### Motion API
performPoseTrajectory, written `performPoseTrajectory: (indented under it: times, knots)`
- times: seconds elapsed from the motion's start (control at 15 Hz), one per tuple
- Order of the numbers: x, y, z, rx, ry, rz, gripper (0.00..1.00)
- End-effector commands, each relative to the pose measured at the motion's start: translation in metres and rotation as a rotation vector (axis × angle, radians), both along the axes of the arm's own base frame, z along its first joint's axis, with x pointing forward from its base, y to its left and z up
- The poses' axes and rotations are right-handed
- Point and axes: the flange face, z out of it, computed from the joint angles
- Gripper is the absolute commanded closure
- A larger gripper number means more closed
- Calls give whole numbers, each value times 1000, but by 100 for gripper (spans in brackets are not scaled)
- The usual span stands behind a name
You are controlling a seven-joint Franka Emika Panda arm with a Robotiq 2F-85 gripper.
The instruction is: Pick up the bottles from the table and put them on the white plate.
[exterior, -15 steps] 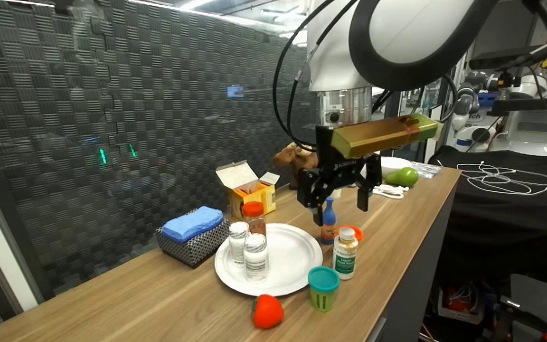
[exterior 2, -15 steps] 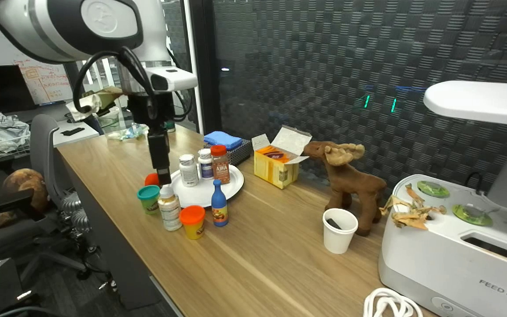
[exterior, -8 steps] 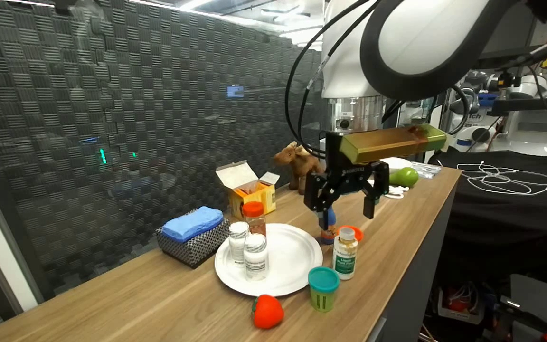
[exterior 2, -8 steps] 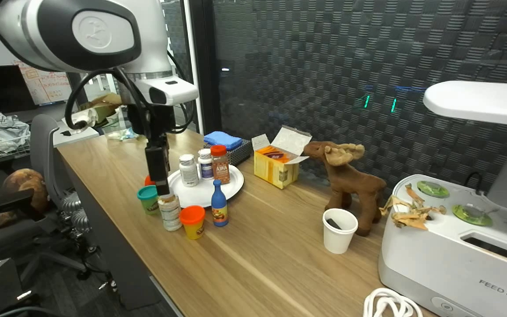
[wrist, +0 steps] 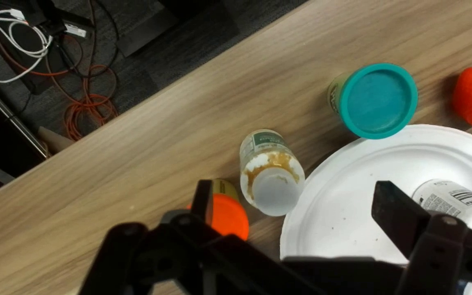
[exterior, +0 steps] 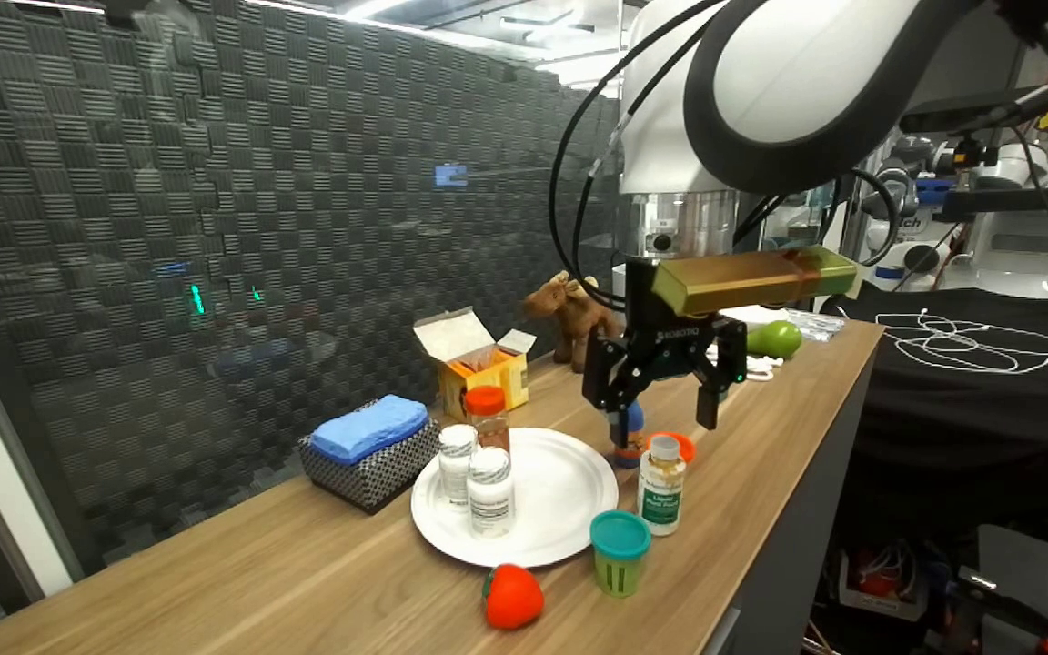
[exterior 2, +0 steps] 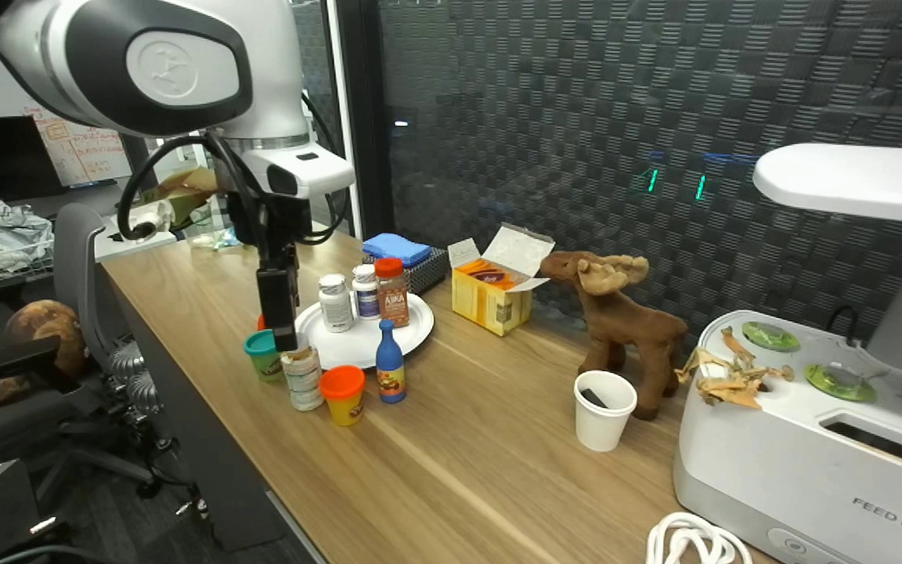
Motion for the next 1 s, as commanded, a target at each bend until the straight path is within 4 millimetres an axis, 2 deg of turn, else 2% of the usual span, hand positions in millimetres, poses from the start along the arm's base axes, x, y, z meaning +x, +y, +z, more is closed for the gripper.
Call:
performPoseTrajectory:
  times: [0.0,0.13,0.2,0.27,0.6,0.87,0.93]
  knots:
    - [1,2,-6,23,-7,13,0]
    - [2,2,-10,21,2,13,0]
    - [2,2,-11,21,5,12,16]
    - [2,2,-12,20,7,12,27]
    - [2,2,-10,-1,-21,-3,67]
    - [2,4,-7,-1,-32,3,95]
    - [1,6,-6,-3,-32,6,92]
